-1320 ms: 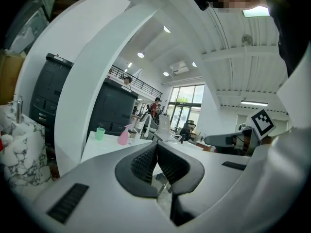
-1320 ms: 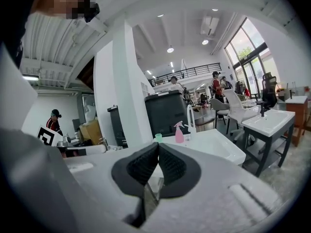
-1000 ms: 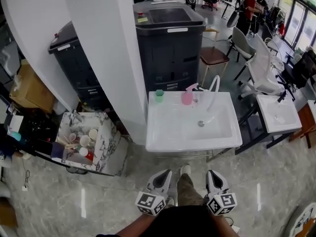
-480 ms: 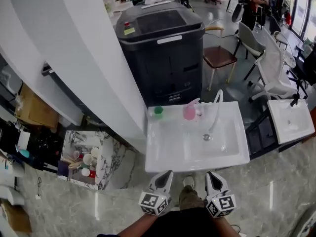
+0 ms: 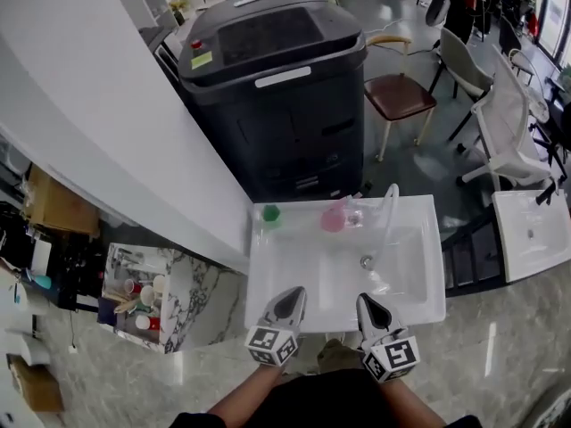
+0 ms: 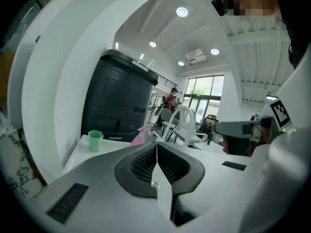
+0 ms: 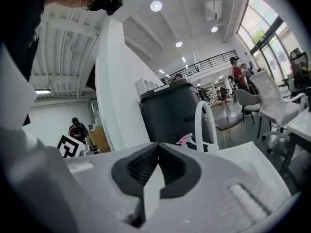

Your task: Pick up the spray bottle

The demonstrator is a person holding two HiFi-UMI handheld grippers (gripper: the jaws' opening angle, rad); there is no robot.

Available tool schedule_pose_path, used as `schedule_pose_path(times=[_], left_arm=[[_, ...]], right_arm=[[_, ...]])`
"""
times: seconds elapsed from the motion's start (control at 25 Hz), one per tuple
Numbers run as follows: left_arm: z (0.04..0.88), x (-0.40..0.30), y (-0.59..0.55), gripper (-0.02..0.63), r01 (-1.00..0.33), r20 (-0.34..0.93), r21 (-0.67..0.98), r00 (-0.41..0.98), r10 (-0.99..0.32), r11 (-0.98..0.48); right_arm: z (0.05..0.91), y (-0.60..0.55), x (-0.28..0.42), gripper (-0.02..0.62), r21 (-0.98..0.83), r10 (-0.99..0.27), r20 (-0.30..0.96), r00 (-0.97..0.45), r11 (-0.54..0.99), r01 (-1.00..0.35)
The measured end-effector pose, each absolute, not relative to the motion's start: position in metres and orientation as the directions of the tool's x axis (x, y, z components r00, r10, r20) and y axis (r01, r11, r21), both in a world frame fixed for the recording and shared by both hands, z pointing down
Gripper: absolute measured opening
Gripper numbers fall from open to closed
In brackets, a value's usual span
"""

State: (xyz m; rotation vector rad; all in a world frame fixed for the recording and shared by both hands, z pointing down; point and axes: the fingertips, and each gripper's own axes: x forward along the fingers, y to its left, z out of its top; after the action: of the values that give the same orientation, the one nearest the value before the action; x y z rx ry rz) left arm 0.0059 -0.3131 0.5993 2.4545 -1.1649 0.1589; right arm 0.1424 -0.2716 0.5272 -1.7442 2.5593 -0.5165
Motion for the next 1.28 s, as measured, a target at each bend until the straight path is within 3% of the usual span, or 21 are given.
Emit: schedule_pose_path(times=[0.56, 0.76, 1.28], left_arm=[[0.644, 0.080, -0.443, 0.018, -0.749, 0.248, 0.301, 0.659, -0.710, -0.590], [0.668, 0.095, -0.478, 0.122, -0.744, 0.304, 0.302, 0.667, -0.680, -0.595], [0.705, 0.133, -0.543, 0.219, -0.731, 0.371, 0.218, 0.675, -0.638, -0.647]], right_arm=[[0.543, -0.367, 0.157, 0.000, -0.245, -0.871, 0.205, -0.446, 0.396, -0.885], [0.533, -0.385, 0.155, 0.000, -0.252, -0.857, 0.180, -0.484, 0.435, -0.864], [0.540, -0.396, 0.151, 0.000, -0.314, -0.851, 0.206, -0.483, 0.410, -0.857]])
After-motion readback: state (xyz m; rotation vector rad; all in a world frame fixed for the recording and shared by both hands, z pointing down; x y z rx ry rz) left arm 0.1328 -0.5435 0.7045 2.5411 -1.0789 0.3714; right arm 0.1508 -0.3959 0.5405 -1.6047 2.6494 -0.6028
